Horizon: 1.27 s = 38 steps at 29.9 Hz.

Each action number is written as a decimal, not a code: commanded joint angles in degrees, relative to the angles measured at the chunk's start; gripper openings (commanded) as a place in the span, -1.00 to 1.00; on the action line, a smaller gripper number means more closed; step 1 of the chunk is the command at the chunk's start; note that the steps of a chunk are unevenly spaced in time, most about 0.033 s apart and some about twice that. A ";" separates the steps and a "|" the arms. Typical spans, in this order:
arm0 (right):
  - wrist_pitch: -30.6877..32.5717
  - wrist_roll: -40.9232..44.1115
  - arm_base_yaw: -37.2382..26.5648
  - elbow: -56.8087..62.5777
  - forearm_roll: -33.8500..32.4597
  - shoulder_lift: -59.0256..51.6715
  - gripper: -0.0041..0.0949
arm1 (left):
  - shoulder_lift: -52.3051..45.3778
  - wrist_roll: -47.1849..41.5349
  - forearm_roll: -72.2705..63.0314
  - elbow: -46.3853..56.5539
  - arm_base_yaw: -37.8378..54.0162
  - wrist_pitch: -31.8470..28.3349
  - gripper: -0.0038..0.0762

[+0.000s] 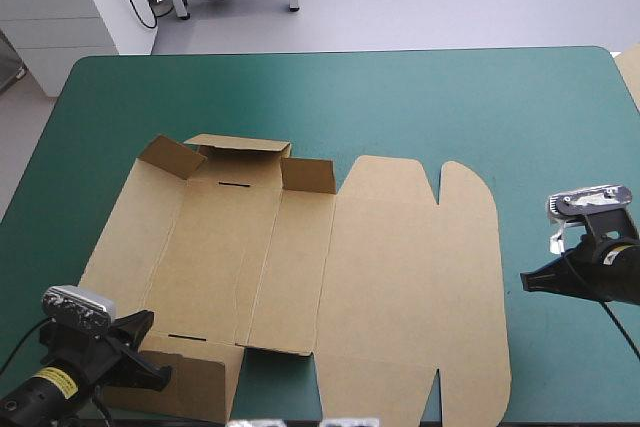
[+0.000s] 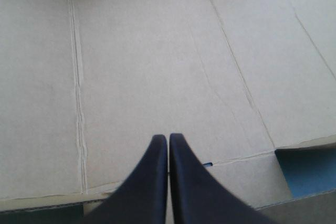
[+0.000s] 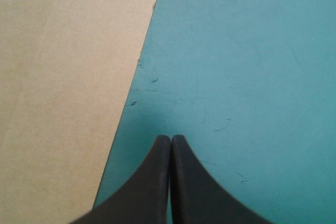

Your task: Fold the box

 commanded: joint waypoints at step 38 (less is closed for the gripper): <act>-10.95 1.09 7.65 2.59 1.36 -0.88 -0.96 | 45.66 5.34 3.14 -33.95 24.80 9.85 -0.92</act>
